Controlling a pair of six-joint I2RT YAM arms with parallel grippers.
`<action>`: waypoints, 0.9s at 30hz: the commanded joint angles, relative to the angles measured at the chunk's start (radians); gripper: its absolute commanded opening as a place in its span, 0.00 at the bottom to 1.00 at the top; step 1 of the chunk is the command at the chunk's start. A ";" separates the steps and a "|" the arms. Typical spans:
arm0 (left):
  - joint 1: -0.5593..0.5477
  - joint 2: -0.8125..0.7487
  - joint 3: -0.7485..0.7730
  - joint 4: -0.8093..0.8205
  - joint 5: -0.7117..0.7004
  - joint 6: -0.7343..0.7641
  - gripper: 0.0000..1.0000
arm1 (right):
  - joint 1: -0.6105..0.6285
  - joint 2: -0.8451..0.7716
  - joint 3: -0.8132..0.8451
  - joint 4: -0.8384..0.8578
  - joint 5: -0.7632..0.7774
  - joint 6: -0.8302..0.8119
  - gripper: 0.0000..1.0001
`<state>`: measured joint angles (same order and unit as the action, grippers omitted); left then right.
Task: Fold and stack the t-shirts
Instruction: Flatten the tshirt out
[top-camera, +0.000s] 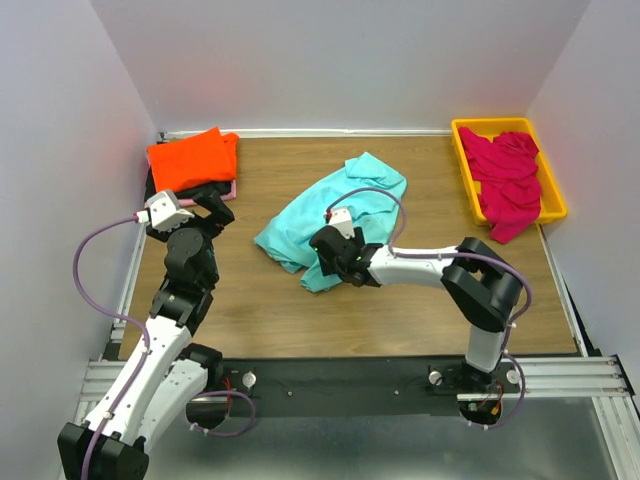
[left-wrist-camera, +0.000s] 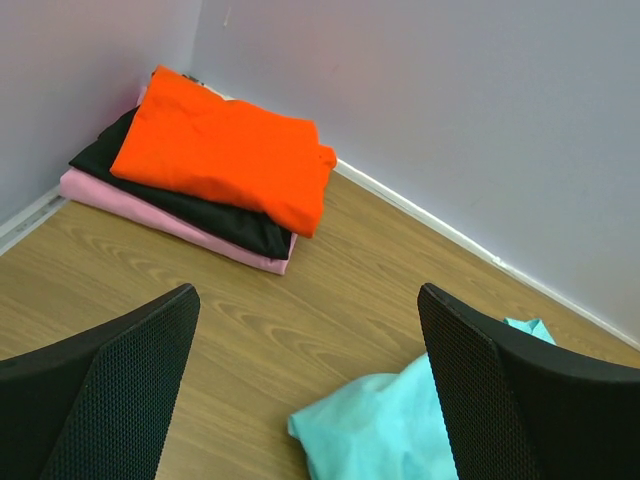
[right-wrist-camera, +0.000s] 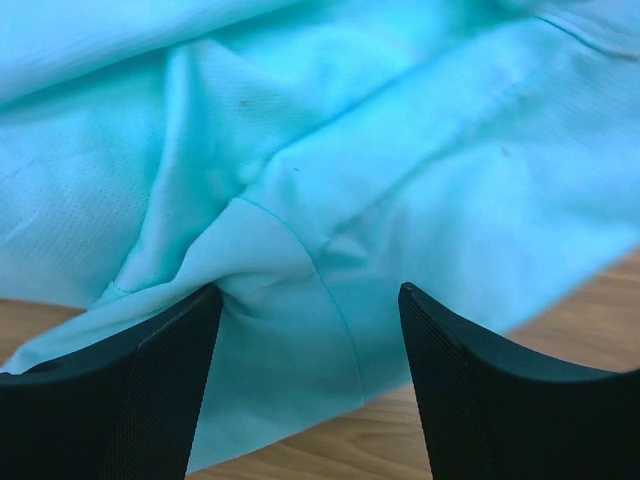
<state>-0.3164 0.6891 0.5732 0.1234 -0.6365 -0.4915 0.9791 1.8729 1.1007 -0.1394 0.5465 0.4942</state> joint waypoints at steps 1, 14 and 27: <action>-0.001 0.000 0.001 -0.013 -0.028 -0.007 0.97 | -0.008 -0.083 -0.012 -0.123 0.181 0.021 0.80; -0.001 0.023 0.002 -0.001 -0.005 -0.005 0.97 | 0.095 -0.098 0.013 -0.092 -0.082 0.064 0.76; -0.001 0.012 -0.003 0.002 0.000 -0.001 0.97 | 0.098 -0.026 0.034 -0.052 -0.132 0.086 0.58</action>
<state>-0.3164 0.7124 0.5732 0.1238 -0.6350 -0.4911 1.0725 1.8278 1.1015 -0.2241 0.4377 0.5640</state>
